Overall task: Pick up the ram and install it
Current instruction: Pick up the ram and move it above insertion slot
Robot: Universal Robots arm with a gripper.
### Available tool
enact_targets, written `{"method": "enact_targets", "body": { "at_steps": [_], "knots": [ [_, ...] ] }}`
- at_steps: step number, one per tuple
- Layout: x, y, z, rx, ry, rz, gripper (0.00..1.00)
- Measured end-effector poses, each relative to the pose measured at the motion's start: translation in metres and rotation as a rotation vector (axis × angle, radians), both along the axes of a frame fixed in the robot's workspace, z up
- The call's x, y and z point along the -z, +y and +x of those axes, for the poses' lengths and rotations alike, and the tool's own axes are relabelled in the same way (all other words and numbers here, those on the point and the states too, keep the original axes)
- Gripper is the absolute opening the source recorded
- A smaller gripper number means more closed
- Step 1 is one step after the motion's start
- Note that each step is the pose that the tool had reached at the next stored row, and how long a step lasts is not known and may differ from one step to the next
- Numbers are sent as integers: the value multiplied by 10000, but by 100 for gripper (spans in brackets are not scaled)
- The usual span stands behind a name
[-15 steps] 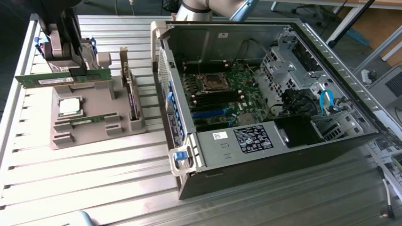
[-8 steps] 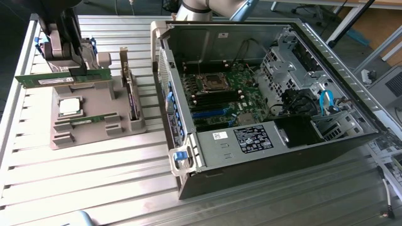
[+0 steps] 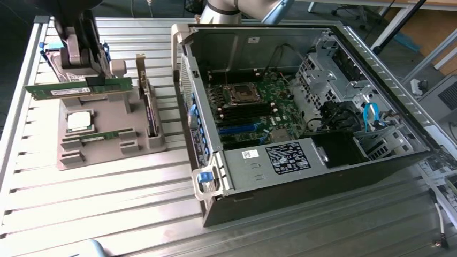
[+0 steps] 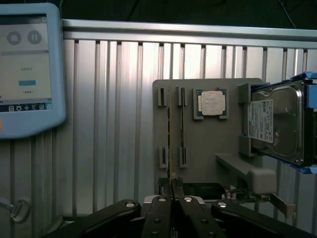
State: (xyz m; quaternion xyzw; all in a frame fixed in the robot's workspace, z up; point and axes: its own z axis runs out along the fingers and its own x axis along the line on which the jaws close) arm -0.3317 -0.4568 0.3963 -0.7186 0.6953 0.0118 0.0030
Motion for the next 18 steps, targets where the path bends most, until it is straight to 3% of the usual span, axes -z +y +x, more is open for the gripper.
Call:
{"method": "enact_targets", "body": {
  "at_steps": [18],
  "knots": [
    [0,0,532,0,0,-1,12]
  ]
}}
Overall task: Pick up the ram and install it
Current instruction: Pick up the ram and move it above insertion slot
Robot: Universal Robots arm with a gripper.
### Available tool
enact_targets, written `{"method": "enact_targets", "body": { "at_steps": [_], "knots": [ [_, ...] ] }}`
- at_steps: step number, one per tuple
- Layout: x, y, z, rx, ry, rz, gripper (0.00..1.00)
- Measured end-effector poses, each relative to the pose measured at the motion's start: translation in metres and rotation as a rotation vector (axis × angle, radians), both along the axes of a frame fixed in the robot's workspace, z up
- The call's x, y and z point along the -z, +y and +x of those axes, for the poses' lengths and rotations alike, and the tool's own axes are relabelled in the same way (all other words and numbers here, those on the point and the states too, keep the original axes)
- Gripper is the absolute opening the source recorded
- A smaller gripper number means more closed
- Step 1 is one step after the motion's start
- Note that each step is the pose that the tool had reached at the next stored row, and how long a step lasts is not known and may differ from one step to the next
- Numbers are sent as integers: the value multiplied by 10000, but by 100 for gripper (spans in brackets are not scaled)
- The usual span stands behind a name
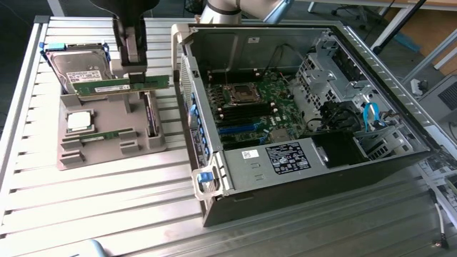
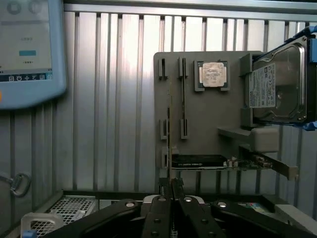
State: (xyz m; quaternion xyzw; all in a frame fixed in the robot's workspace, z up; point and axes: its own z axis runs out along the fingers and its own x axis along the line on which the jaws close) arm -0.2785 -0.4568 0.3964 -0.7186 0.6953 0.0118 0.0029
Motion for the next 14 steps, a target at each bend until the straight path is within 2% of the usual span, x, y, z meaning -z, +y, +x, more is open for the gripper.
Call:
{"method": "enact_targets", "body": {
  "at_steps": [14],
  "knots": [
    [0,0,450,0,1,0,12]
  ]
}}
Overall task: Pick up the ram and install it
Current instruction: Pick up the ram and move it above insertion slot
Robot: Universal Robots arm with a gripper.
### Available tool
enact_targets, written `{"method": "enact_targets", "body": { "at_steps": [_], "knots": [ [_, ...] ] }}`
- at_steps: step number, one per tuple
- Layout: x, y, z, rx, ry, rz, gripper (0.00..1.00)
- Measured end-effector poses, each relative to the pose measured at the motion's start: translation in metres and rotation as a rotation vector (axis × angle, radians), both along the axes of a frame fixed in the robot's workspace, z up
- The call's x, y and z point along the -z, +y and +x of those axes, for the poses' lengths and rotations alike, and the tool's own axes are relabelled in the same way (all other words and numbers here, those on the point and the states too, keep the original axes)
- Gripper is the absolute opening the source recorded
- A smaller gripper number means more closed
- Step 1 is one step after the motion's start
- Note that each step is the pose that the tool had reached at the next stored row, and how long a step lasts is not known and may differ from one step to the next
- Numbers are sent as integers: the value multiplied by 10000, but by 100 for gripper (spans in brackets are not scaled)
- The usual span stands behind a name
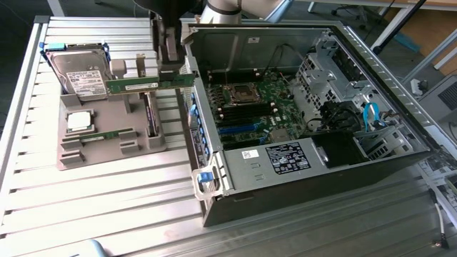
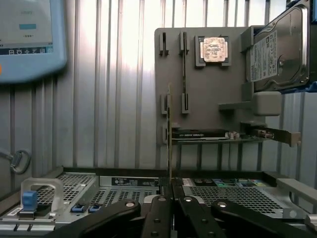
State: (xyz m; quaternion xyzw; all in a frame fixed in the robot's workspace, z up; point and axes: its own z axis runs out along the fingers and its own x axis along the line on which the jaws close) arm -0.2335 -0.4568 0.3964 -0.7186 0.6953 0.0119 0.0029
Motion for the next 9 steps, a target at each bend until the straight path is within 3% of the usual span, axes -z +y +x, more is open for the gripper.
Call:
{"method": "enact_targets", "body": {
  "at_steps": [9],
  "knots": [
    [0,-2,321,-2,0,-1,12]
  ]
}}
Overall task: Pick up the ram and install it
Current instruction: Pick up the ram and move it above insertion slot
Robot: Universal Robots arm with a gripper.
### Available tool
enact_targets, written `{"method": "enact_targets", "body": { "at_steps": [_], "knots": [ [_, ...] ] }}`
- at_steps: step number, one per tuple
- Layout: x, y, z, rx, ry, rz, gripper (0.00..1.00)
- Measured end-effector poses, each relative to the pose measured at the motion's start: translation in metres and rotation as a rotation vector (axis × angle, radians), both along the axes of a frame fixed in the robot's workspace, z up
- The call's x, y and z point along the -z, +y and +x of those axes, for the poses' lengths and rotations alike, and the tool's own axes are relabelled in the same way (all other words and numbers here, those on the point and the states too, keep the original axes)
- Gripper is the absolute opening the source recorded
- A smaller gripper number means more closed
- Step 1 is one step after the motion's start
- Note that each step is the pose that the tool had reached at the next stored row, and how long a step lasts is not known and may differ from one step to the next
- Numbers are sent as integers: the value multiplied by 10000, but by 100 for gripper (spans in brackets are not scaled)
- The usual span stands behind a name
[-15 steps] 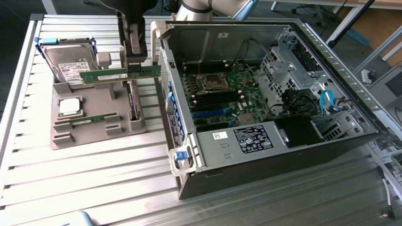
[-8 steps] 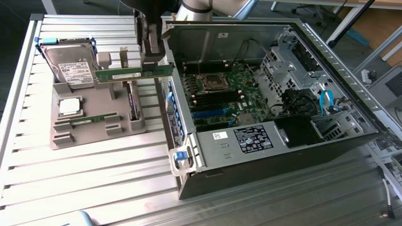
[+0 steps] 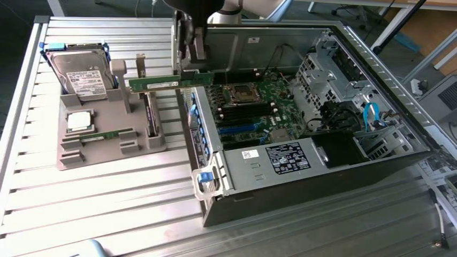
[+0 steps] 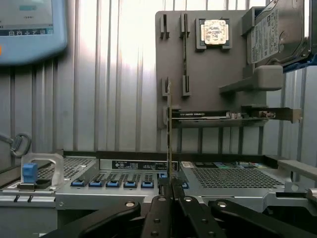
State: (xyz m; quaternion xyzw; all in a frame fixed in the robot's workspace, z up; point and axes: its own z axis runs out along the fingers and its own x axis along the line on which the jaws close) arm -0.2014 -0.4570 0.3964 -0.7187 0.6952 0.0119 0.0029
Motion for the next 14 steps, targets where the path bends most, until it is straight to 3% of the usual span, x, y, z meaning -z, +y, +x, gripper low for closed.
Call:
{"method": "enact_targets", "body": {
  "at_steps": [14],
  "knots": [
    [0,-3,547,-12,0,1,12]
  ]
}}
